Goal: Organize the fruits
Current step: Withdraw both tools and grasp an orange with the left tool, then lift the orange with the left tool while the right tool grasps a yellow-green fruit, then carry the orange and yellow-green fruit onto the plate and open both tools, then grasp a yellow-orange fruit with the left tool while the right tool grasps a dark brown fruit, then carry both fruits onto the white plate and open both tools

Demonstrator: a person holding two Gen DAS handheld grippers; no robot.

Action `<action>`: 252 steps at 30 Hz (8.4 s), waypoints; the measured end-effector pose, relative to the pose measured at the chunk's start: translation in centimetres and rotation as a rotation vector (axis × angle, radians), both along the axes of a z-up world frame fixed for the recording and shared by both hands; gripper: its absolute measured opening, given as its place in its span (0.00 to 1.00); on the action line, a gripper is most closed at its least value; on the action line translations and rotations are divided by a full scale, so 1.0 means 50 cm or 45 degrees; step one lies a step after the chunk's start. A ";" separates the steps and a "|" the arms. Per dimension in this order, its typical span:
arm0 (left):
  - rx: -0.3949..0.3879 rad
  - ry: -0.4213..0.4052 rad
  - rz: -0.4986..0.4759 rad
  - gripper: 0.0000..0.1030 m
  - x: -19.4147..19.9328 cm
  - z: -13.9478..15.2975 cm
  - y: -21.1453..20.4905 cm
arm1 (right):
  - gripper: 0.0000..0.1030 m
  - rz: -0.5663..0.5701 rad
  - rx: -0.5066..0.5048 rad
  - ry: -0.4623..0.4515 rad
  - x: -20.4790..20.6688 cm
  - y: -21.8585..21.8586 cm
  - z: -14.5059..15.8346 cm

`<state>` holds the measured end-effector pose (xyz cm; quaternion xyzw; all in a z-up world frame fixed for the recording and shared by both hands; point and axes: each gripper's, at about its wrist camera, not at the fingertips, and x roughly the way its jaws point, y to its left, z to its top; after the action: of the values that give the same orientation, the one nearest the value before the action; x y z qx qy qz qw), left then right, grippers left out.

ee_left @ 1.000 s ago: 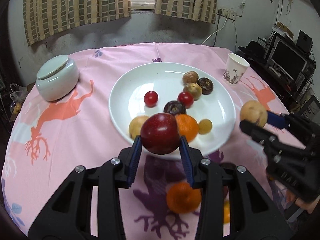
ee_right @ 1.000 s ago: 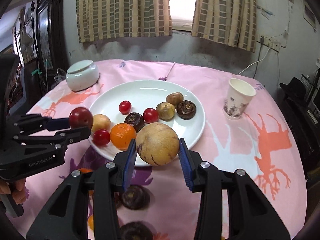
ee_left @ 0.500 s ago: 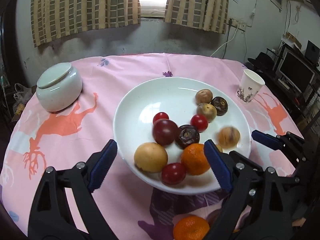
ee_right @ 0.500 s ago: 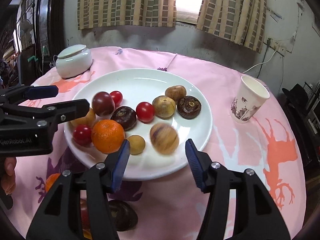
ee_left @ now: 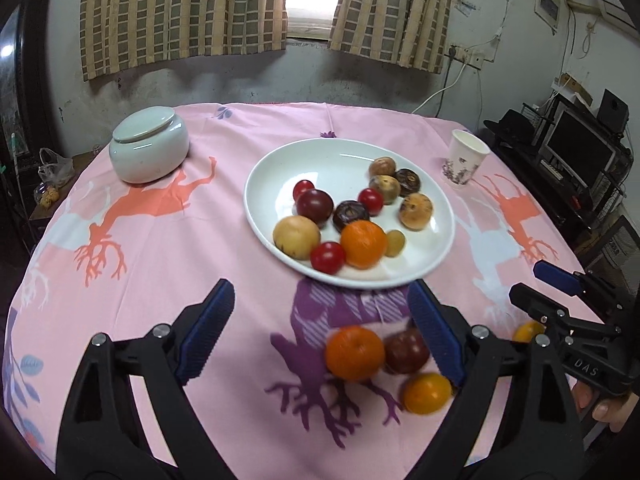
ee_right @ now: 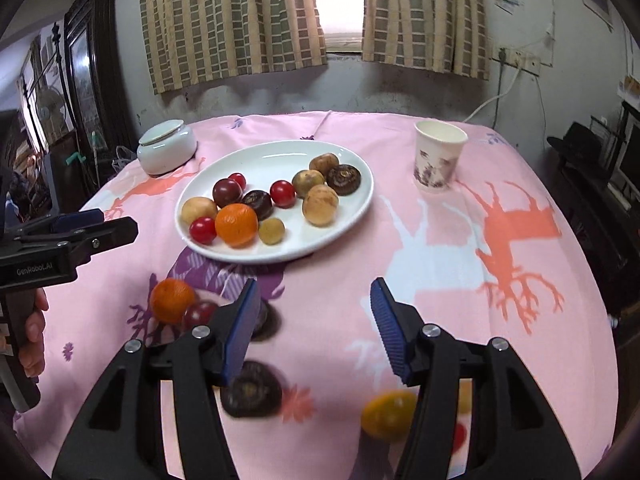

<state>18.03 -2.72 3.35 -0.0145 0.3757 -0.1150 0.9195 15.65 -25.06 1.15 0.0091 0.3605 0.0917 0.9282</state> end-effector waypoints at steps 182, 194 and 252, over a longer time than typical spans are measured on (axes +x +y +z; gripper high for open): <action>-0.111 0.103 -0.168 0.71 -0.118 -0.099 -0.084 | 0.53 -0.046 0.084 0.091 -0.098 -0.023 -0.067; -0.034 0.183 -0.217 0.44 -0.113 -0.174 -0.140 | 0.53 0.013 0.088 0.063 -0.110 -0.022 -0.064; -0.074 0.095 -0.083 0.40 -0.118 -0.124 -0.031 | 0.49 0.074 0.078 0.097 -0.074 0.082 -0.073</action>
<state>12.12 -4.29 -2.84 -0.0333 0.4066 -0.1553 0.8997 11.96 -20.98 -2.48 0.0307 0.3929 0.1290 0.9100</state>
